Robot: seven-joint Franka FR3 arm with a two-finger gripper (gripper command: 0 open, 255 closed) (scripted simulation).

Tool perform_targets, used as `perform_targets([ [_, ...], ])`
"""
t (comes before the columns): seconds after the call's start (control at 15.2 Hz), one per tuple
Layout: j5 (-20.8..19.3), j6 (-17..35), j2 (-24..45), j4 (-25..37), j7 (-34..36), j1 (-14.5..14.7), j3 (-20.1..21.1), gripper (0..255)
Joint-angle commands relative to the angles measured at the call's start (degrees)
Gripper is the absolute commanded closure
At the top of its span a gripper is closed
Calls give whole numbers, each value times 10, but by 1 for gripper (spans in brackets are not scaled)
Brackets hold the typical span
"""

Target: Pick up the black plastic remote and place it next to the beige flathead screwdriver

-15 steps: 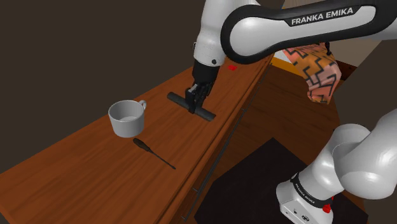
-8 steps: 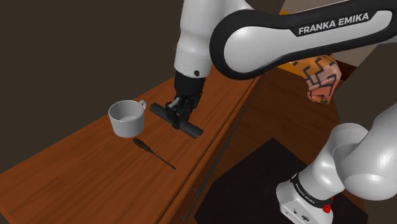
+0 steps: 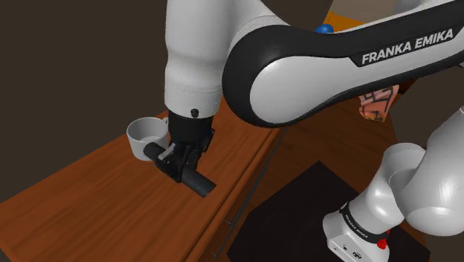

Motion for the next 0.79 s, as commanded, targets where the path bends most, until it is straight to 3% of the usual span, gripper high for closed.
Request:
perform_targets([
  [0.0,-14,-6,27,33,33,15,12,255],
  [0.66,-99,-55,185,230,181,119,43,255],
  [0.73,-100,-48,187,224,181,119,42,255],
])
